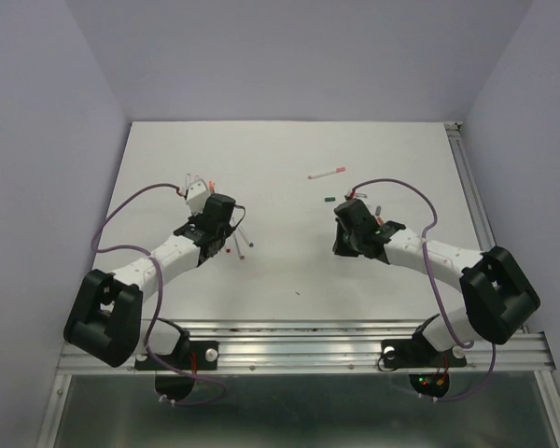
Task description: Open the pen caps
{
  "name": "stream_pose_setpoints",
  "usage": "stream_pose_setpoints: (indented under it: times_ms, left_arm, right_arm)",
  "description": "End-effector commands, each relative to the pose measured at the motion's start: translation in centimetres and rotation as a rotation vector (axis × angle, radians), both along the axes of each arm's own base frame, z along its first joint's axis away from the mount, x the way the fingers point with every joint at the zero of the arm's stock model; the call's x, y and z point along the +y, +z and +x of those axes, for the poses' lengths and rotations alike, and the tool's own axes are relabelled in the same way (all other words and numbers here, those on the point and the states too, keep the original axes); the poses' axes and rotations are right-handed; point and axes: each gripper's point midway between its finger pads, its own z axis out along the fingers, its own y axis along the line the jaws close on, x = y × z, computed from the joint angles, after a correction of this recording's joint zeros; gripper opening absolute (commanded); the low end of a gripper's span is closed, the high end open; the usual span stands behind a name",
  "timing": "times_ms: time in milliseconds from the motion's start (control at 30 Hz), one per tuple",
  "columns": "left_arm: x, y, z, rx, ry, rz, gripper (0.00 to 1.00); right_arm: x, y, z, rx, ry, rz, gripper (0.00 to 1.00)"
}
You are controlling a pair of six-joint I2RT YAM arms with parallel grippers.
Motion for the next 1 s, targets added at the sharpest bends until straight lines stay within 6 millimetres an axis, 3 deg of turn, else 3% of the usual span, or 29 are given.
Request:
stream_pose_setpoints:
  times_ms: [0, 300, 567, 667, 700, 800, 967]
  left_arm:
    - [1.3, -0.3, -0.1, 0.033, 0.057, 0.042, 0.00]
    - [1.6, 0.0, -0.5, 0.029, 0.076, 0.021, 0.00]
    - [3.7, 0.4, -1.6, 0.010, 0.145, 0.035, 0.00]
    - [4.7, 0.2, -1.6, 0.014, 0.171, 0.038, 0.00]
    - [5.1, 0.0, -1.5, 0.018, 0.185, 0.042, 0.00]
    - [5.9, -0.4, -1.2, 0.014, 0.201, 0.052, 0.00]
    - [7.4, -0.5, 0.4, -0.009, 0.214, 0.061, 0.00]
  right_arm:
    - [-0.5, 1.6, 2.6, -0.069, -0.056, -0.057, 0.09]
    - [-1.4, -0.2, 3.3, -0.039, -0.091, -0.151, 0.18]
    - [-2.8, -1.0, 2.7, -0.024, -0.100, -0.214, 0.26]
    - [-2.9, 0.0, 2.8, -0.044, -0.104, -0.208, 0.38]
    - [-3.0, 0.7, 2.8, -0.057, -0.105, -0.199, 0.53]
    - [-3.0, 1.8, 2.7, -0.082, -0.099, -0.187, 0.75]
    - [-3.2, 5.0, 2.3, -0.150, -0.087, -0.129, 0.89]
